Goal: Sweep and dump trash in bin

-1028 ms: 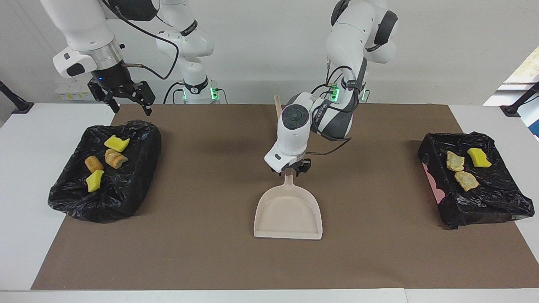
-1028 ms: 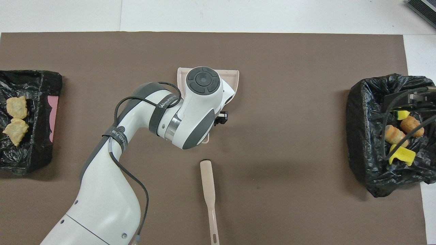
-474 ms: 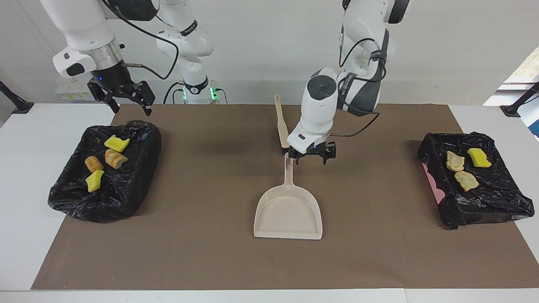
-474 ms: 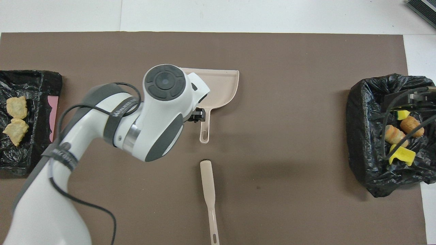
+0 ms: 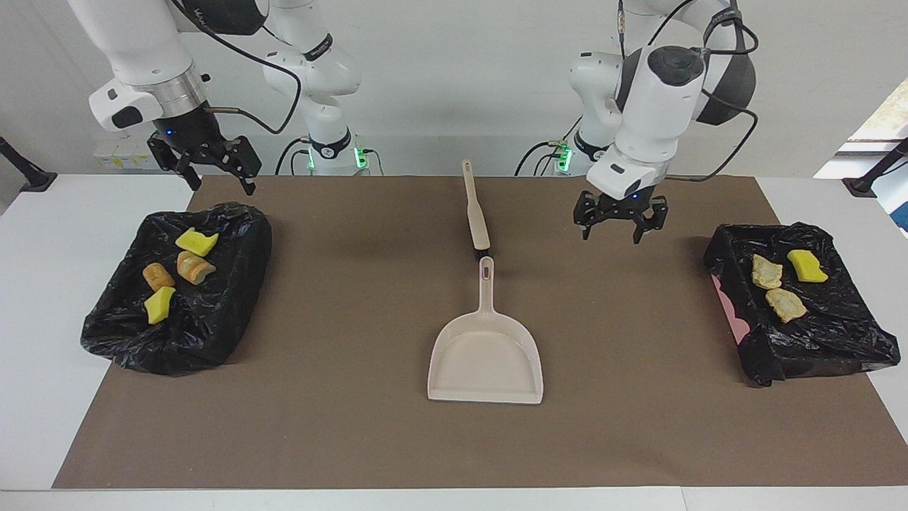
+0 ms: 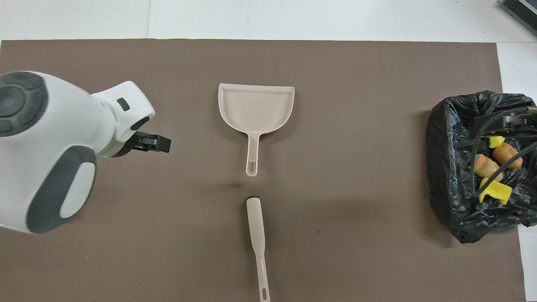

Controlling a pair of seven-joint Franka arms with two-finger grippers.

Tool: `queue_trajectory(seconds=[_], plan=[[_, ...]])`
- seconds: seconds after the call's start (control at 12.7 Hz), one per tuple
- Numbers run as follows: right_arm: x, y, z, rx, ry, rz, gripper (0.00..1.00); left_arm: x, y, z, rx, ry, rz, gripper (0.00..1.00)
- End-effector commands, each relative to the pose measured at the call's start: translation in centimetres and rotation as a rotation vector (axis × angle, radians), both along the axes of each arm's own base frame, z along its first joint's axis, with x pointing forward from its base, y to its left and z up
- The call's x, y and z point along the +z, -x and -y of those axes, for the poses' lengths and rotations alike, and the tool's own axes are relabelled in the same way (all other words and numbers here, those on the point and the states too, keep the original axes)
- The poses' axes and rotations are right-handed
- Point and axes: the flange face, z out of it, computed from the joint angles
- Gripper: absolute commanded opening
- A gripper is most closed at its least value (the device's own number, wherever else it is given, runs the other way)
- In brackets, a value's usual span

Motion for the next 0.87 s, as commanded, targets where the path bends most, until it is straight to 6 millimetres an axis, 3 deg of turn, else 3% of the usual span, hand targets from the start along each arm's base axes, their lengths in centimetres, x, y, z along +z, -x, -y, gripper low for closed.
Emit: queue_trajectory(seconds=[0.0, 0.24, 0.4, 0.63, 0.79], plan=[[0.1, 0.8, 0.5, -0.031, -0.015, 0.000, 1.00, 4.3, 0.2, -4.4, -0.025, -0.008, -0.018, 1.00], [0.1, 0.7, -0.2, -0.019, -0.017, 0.000, 1.00, 10.8, 0.1, -10.2, -0.069, -0.006, -0.030, 1.00], [0.1, 0.7, -0.2, -0.018, -0.017, 0.001, 1.00, 12.6, 0.3, -12.6, -0.025, 0.047, -0.046, 1.00], [0.1, 0.8, -0.6, -0.008, -0.016, 0.001, 1.00, 14.2, -0.4, -13.3, -0.014, 0.053, -0.092, 1.00], [0.2, 0.8, -0.6, -0.006, -0.016, 0.003, 1.00, 14.9, 1.0, -14.1, 0.006, 0.051, -0.094, 1.00]])
